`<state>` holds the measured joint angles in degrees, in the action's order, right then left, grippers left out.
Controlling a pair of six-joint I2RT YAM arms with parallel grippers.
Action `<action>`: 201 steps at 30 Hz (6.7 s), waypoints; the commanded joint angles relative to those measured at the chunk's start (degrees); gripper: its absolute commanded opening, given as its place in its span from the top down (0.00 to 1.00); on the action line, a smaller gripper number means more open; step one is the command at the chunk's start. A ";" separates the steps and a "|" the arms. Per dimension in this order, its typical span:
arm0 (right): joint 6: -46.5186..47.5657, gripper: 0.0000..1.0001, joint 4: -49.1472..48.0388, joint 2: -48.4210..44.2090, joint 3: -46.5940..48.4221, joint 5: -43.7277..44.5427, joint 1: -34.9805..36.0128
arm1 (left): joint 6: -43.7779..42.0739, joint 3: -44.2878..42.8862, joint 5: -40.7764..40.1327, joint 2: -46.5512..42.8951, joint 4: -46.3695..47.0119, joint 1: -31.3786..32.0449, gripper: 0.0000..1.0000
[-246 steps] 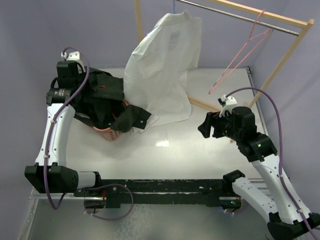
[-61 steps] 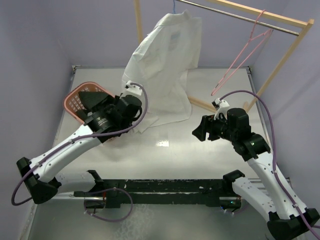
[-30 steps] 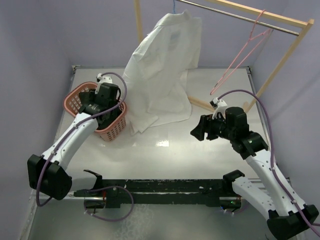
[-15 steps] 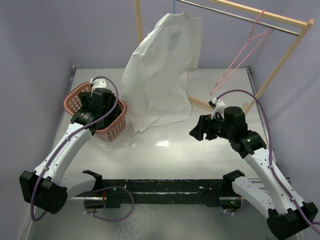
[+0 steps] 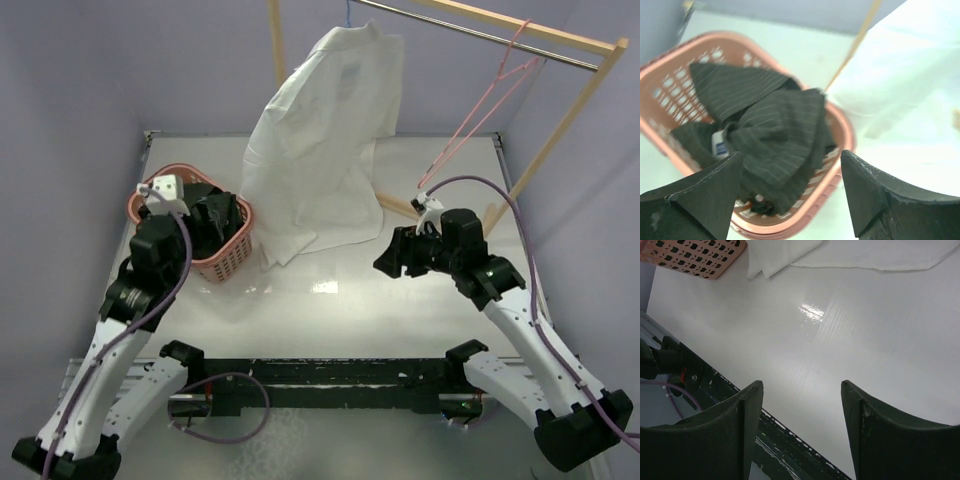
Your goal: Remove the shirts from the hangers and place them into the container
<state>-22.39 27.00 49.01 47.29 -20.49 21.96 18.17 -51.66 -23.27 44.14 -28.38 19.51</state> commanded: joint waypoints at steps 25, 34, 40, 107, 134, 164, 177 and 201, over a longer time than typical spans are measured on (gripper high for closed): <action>-3.80 0.37 -2.84 23.70 22.05 21.98 30.87 | -2.71 0.84 9.82 -5.87 8.04 -0.22 0.20; 1.69 0.37 4.20 34.47 48.43 31.47 35.88 | -2.71 1.34 9.66 -6.77 7.85 -0.23 0.20; 3.75 0.22 1.89 36.68 60.74 41.25 35.88 | -2.62 1.22 11.67 -5.68 8.13 -0.25 0.21; 5.74 0.40 8.84 50.47 83.79 29.16 8.94 | -2.44 0.98 16.74 -4.33 7.28 -0.23 0.23; 12.06 1.00 9.04 49.26 86.00 33.27 8.95 | -2.70 0.65 17.80 -2.97 6.97 -0.20 0.24; 13.37 1.00 12.35 46.87 96.27 31.44 9.68 | -3.16 0.68 19.39 -3.05 7.42 -0.25 0.24; 15.10 1.00 15.94 42.31 95.65 30.50 12.12 | -3.17 0.98 19.66 -3.30 7.75 -0.21 0.24; 12.12 1.00 6.26 7.38 41.99 10.53 21.56 | -6.43 4.75 23.23 -13.97 14.50 -0.25 0.17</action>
<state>-9.15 42.57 62.87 91.13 -7.07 43.48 13.26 -47.51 -1.26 30.68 -17.65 19.51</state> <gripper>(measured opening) 0.024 0.835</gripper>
